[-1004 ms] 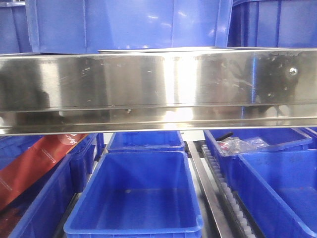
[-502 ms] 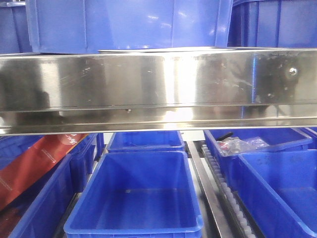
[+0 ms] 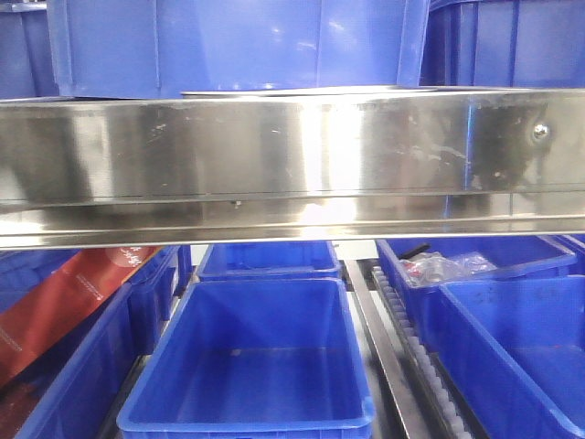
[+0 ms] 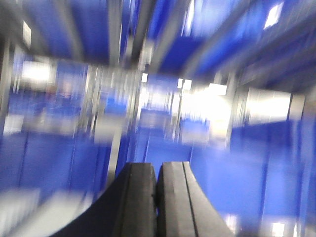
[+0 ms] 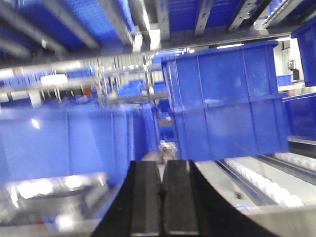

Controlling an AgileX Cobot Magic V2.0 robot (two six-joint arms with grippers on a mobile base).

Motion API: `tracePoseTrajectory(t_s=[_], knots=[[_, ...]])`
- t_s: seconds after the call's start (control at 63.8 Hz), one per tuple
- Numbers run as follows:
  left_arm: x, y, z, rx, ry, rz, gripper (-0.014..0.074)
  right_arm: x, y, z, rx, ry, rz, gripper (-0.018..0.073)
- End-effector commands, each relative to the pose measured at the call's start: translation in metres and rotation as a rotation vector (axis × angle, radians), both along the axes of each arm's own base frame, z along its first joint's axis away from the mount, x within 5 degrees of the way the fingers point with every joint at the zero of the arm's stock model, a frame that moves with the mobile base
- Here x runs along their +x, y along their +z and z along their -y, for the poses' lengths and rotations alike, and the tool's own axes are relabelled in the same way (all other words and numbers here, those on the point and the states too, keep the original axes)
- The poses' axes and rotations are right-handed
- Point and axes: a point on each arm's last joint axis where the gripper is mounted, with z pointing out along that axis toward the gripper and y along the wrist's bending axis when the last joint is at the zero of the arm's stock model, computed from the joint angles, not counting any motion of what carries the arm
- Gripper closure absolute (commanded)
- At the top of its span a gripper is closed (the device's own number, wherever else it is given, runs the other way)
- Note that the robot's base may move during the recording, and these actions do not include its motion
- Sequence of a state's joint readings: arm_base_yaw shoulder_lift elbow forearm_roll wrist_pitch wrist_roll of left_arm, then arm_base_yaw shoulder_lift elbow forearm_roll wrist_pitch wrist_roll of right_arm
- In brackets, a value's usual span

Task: Stack silver trays without gaps
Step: 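Raise both grippers toward the silver tray on the upper shelf, then lower both grippers onto opposite rims of the silver tray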

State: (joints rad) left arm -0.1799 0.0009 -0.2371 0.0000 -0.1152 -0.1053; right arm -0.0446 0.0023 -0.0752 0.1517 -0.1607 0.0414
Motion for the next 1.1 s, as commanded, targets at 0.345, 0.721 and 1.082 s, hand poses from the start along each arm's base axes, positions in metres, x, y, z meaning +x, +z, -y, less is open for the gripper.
tracePoseTrajectory(t_s=[0.345,0.721,1.082], knots=[[-0.001,0.129,-0.005,0.144,0.062,-0.499,0.0614,-0.032,0.164,-0.013,-0.007,0.116,-0.310,0.0645],[0.112,0.172,0.034,0.124,-0.152,-0.892,0.0614,0.084,0.216,-0.028,-0.022,0.369,-0.795,0.0637],[0.227,0.102,0.138,0.237,-0.397,-1.089,0.0614,0.212,0.156,-0.058,-0.073,0.475,-0.997,0.0637]])
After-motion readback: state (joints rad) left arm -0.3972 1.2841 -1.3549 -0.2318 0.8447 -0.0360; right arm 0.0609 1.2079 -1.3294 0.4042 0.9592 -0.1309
